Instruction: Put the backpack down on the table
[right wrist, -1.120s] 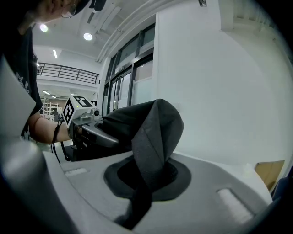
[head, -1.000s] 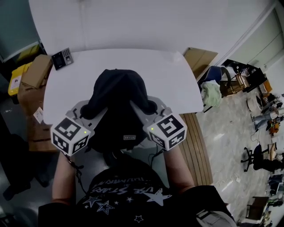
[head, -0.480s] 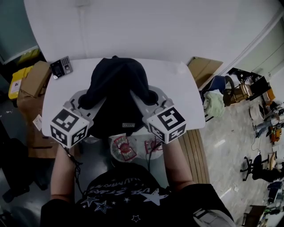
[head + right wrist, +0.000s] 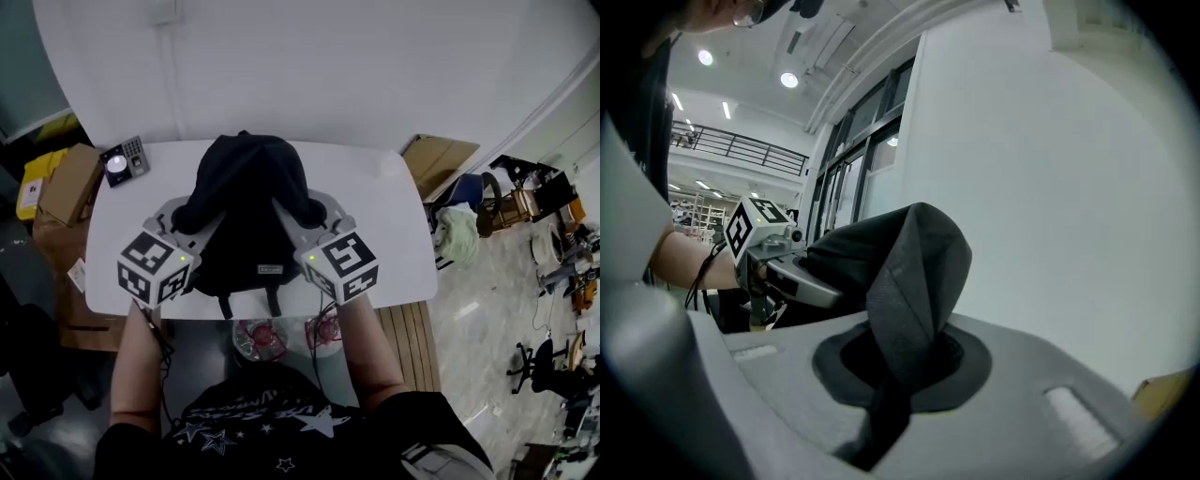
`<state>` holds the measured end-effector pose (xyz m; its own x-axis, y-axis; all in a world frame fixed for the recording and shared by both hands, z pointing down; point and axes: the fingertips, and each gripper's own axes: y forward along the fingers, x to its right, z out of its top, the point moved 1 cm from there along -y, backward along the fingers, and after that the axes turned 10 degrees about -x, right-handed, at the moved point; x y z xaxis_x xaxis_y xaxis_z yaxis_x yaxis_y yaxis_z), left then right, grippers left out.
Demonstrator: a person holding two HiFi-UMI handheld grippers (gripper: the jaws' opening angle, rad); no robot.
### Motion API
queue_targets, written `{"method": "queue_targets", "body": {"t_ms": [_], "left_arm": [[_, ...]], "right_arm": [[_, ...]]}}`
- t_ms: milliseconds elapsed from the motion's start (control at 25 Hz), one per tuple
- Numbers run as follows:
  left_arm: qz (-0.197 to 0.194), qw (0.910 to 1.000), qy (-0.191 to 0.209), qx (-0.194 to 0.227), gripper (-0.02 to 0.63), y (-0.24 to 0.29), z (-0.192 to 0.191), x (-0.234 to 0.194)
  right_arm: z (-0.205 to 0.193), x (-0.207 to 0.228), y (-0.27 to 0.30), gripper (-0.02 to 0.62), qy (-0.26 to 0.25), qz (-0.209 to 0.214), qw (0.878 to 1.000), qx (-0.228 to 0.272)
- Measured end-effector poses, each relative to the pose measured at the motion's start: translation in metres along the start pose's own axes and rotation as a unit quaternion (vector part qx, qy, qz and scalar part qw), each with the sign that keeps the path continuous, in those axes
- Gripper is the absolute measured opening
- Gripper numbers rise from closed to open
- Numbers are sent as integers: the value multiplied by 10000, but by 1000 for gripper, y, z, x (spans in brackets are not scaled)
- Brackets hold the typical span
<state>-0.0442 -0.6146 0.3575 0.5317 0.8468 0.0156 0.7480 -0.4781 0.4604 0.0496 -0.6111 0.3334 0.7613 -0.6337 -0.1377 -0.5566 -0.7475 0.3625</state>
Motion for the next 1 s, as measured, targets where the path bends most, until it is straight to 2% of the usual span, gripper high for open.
{"method": "queue_targets", "body": {"t_ms": [280, 640, 1000], "left_arm": [[-21, 9999, 106, 74, 49, 22, -2, -12], [16, 9997, -43, 235, 51, 20, -22, -16], [-58, 9992, -176, 345, 51, 18, -25, -17]], "right_arm": [[-10, 17, 11, 23, -33, -131, 9999, 17], [-15, 5, 20, 25, -143, 20, 9999, 18], [-17, 5, 22, 40, -18, 28, 10000, 5]]}}
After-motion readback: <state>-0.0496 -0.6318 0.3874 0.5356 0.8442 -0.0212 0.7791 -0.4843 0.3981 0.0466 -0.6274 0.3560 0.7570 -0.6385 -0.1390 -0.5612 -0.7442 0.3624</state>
